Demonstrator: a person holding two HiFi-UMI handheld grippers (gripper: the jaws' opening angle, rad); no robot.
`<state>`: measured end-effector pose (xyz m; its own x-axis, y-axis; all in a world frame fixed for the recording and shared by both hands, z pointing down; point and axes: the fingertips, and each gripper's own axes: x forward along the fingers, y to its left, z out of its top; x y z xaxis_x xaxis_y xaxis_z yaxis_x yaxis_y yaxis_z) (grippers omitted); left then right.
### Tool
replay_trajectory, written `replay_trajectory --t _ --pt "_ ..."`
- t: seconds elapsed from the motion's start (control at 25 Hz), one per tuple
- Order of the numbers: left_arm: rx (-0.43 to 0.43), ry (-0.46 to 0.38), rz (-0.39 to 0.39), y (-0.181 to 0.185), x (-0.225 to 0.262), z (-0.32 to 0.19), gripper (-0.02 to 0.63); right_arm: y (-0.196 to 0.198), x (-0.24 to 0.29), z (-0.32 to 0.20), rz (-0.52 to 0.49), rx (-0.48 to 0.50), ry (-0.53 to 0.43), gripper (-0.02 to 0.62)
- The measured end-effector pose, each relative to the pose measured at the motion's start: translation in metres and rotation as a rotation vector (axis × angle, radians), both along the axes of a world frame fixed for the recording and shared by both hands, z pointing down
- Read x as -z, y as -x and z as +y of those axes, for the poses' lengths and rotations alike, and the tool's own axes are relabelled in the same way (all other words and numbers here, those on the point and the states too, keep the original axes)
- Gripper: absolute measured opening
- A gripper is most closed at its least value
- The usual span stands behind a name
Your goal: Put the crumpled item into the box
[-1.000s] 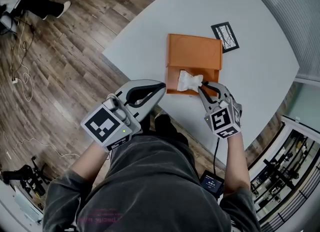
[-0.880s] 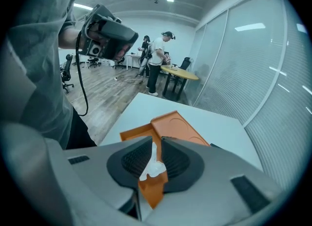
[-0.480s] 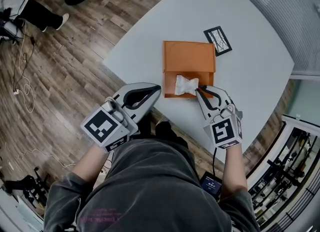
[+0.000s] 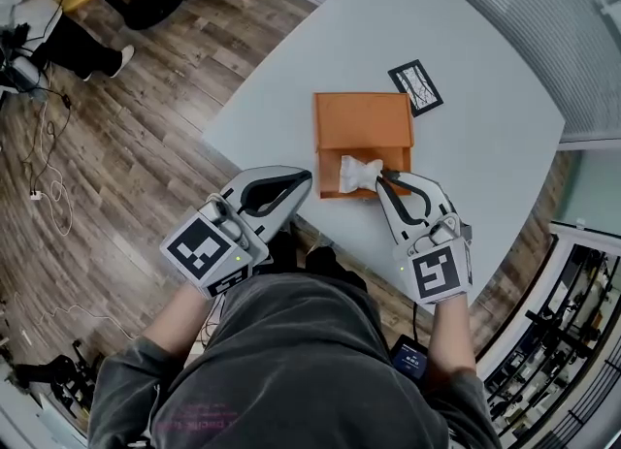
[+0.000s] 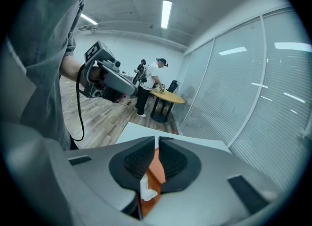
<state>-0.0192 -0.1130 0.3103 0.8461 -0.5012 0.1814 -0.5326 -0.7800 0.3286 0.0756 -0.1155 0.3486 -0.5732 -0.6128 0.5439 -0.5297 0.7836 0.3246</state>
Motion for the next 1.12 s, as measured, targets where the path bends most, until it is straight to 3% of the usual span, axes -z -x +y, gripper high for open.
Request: replay_trajectory --t 0.44,0.88,1.12 --pt "-0.027 -0.037 0.011 -0.005 0.016 -0.007 0.012 0.004 0.043 -0.001 -0.194 -0.075 -0.043 0.006" --pt "-0.058 -0.068 0.012 -0.013 0.030 -0.013 0.012 -0.004 0.076 -0.006 -0.414 -0.141 0.002 0.006" --pt "-0.080 -0.081 0.008 -0.019 0.034 -0.014 0.012 -0.017 0.085 -0.008 -0.581 -0.180 0.057 0.005"
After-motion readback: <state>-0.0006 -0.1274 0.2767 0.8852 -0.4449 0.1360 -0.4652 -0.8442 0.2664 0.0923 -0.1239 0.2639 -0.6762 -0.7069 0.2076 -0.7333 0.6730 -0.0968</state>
